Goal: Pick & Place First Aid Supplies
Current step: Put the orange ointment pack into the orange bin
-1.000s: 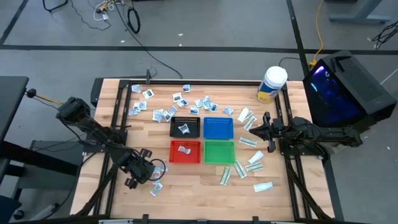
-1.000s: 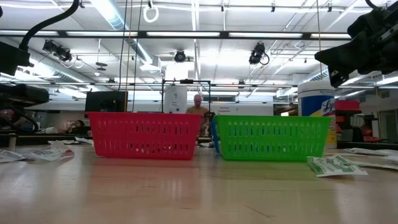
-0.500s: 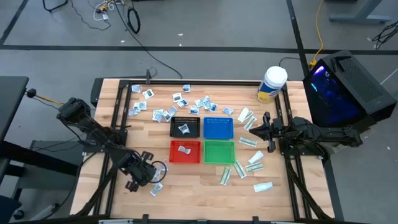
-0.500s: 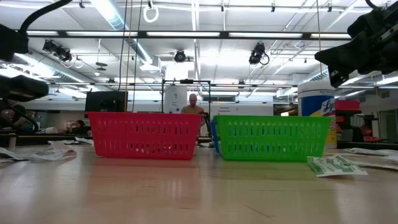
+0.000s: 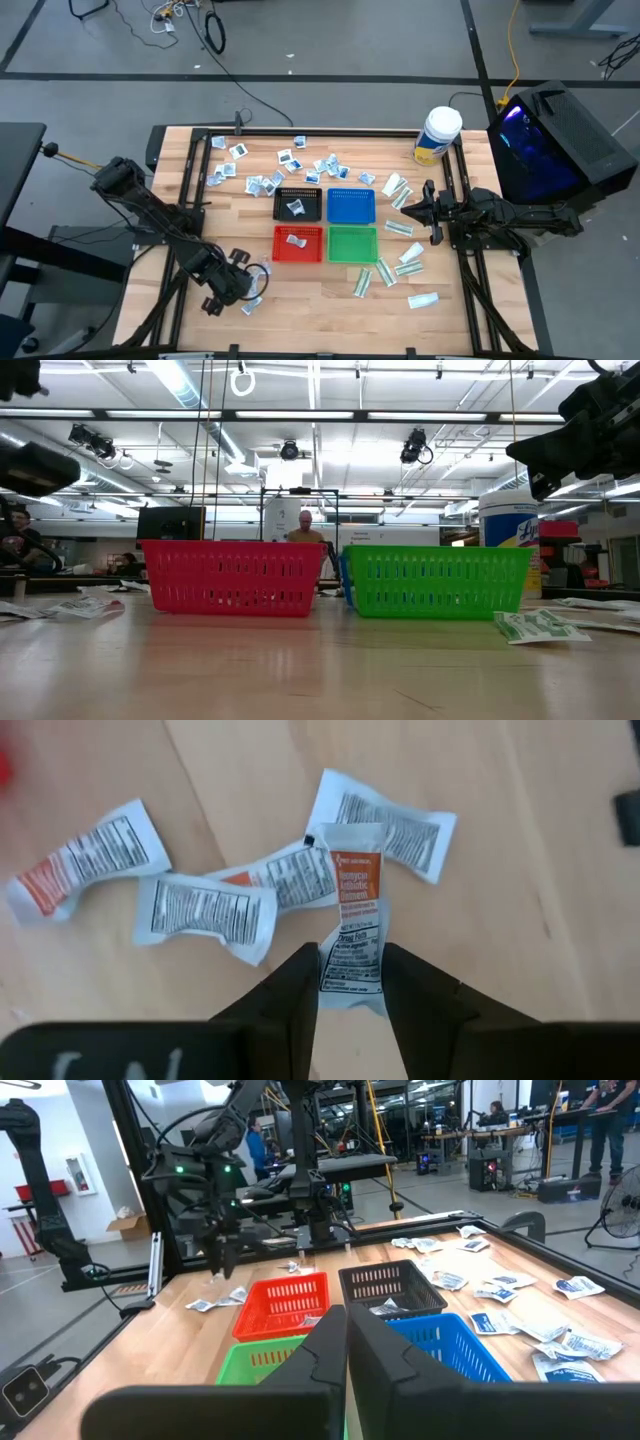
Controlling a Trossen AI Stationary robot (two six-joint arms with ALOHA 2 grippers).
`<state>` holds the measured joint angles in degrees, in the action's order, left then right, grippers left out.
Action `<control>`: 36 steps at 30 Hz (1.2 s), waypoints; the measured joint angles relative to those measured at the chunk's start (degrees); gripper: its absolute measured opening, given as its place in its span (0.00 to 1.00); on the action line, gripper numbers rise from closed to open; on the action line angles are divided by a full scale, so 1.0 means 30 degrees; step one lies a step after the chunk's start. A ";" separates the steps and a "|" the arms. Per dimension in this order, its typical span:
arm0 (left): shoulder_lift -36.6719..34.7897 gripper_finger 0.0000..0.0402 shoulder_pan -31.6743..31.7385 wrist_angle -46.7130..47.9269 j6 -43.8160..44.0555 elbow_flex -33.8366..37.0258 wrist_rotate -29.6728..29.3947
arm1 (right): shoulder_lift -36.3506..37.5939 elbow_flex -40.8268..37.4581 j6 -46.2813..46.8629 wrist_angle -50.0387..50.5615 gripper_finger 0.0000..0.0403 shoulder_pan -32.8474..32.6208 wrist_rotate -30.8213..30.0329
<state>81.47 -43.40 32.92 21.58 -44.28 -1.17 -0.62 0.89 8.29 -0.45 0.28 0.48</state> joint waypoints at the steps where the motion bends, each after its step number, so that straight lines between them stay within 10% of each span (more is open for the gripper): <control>1: 0.0000 0.29 0.0059 0.0174 -0.0004 -0.0174 0.0013 | -0.0003 0.0000 0.0002 0.0000 0.04 0.0005 -0.0002; 36: -0.0036 0.29 0.9421 0.1752 -0.2565 -0.5033 -0.0546 | -0.0004 0.0005 -0.0002 0.0001 0.04 0.0005 0.0002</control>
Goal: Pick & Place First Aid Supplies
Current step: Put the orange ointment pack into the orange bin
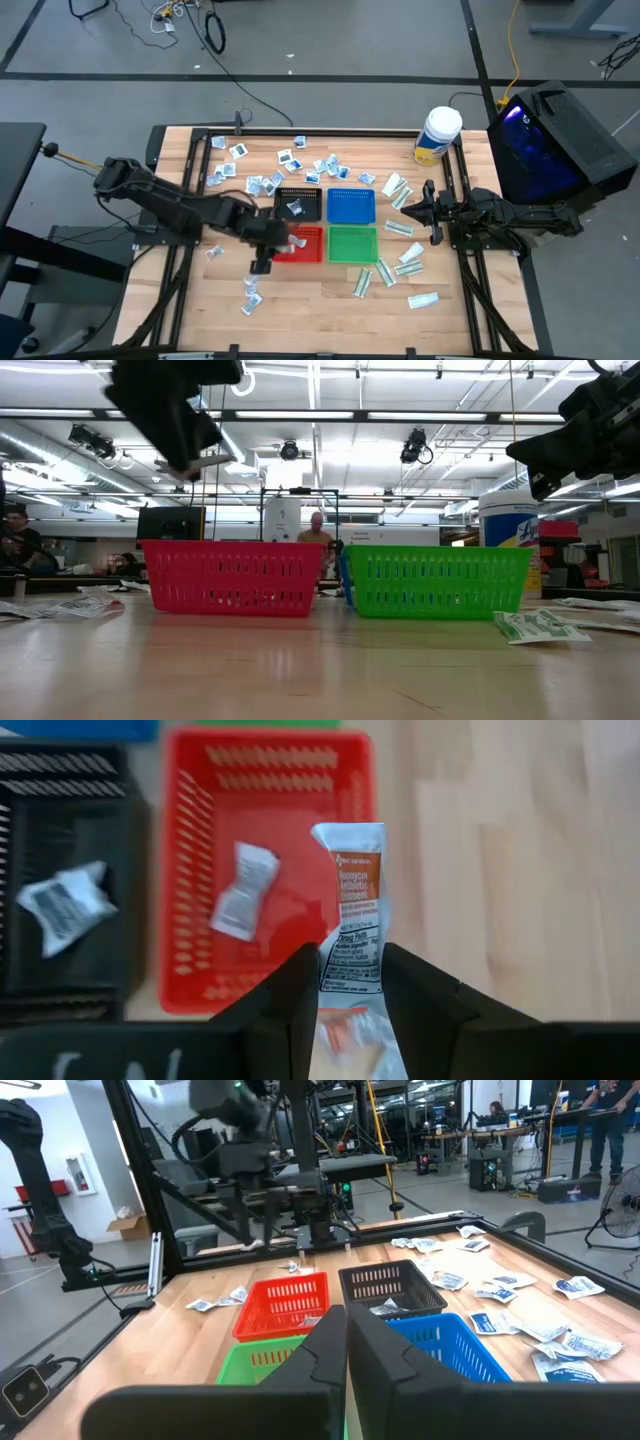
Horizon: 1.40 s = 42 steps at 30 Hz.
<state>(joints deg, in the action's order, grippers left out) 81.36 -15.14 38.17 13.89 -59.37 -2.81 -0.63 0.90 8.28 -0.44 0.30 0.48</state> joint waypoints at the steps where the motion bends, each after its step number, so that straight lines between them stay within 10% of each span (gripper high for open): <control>1: 0.0000 0.29 0.0320 -0.0211 0.0000 0.0000 -0.0007 | -0.0002 -0.0003 -0.0004 -0.0001 0.04 0.0000 0.0002; 42: 0.5147 0.29 0.2507 -0.2873 0.0102 -0.0015 0.0029 | 0.0003 -0.0005 -0.0001 -0.0001 0.04 -0.0001 0.0003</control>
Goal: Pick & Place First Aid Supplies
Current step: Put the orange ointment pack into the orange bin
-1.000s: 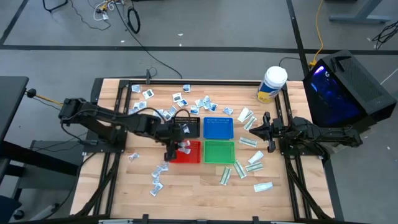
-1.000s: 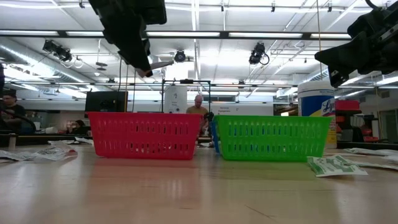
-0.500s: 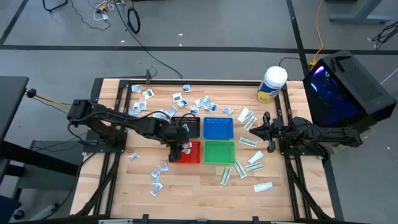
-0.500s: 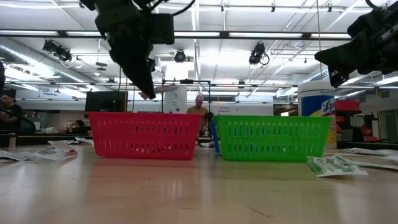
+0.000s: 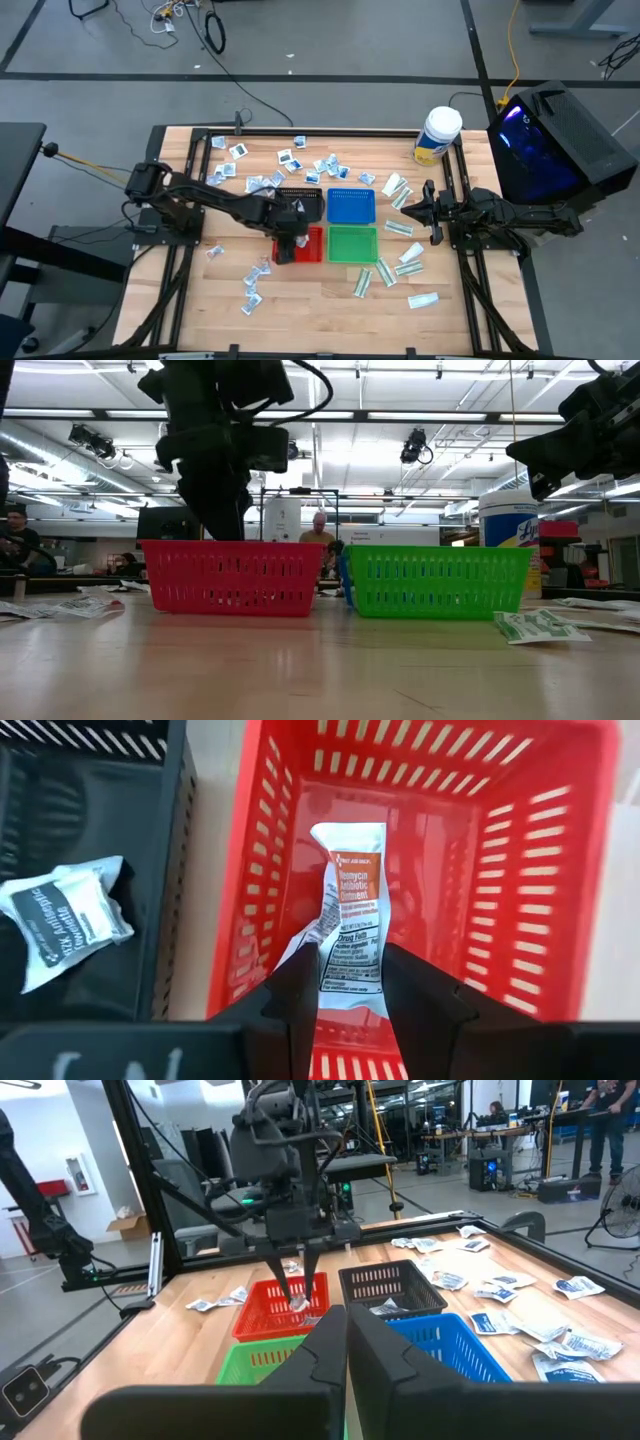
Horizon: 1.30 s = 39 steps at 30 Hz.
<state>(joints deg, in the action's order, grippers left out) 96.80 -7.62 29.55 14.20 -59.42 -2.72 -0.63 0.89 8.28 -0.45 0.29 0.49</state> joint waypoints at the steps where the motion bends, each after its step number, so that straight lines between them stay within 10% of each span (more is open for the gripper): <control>1: 0.0121 0.29 0.0000 0.0053 0.0000 0.0000 0.0000 | 0.0001 0.0000 -0.0003 0.0000 0.04 -0.0006 -0.0006; 14: 0.0273 0.31 0.0000 0.0041 -0.0112 0.0015 0.0133 | -0.0004 0.0000 -0.0003 0.0000 0.04 -0.0006 -0.0006; 27: -0.0048 0.76 -0.0102 0.0251 -0.0452 0.0021 0.1307 | 0.0000 0.0003 0.0004 0.0003 0.04 -0.0006 -0.0002; 39: -0.2723 0.80 -0.1625 0.4359 -0.0450 -0.1698 0.0004 | -0.0004 0.0005 -0.0003 0.0000 0.04 0.0001 0.0001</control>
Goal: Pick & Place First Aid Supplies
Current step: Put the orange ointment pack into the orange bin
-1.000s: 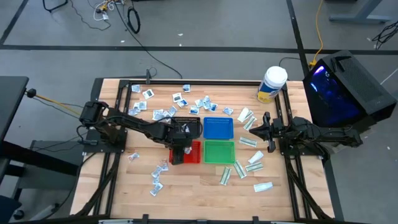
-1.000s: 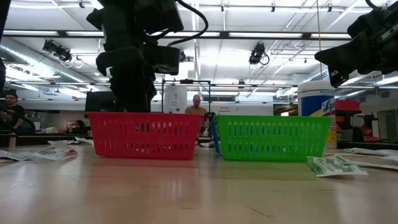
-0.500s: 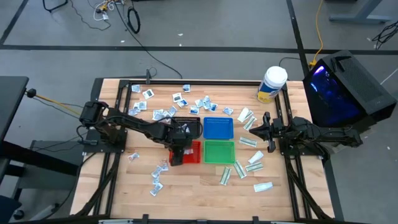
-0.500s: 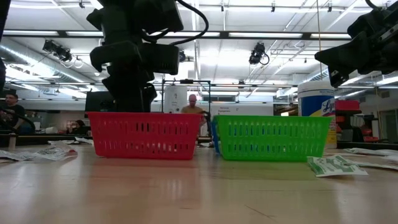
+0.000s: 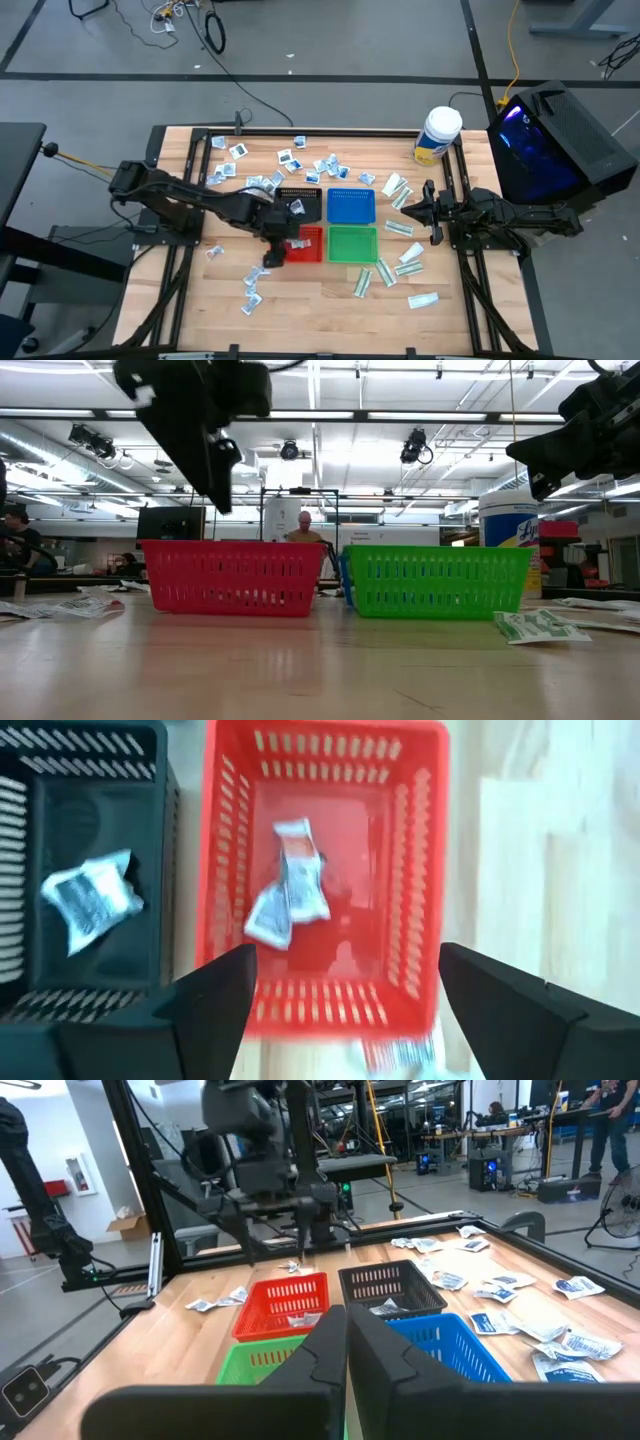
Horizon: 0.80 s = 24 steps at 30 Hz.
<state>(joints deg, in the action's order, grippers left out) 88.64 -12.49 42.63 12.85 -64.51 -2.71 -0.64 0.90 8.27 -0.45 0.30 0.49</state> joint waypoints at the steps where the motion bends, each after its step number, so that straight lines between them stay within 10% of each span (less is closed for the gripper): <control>1: -0.0136 0.80 -0.0274 0.0573 0.0017 -0.0175 -0.0098 | 0.0001 -0.0005 0.0006 0.0000 0.04 0.0000 -0.0006; 24: -0.1099 0.80 -0.4969 0.4768 0.5137 0.0344 -0.0876 | -0.0003 0.0002 0.0000 0.0000 0.04 0.0000 -0.0007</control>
<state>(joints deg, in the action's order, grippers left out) 85.34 -27.40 56.94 28.26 -63.48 -5.34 -0.64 0.91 8.27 -0.45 0.30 0.47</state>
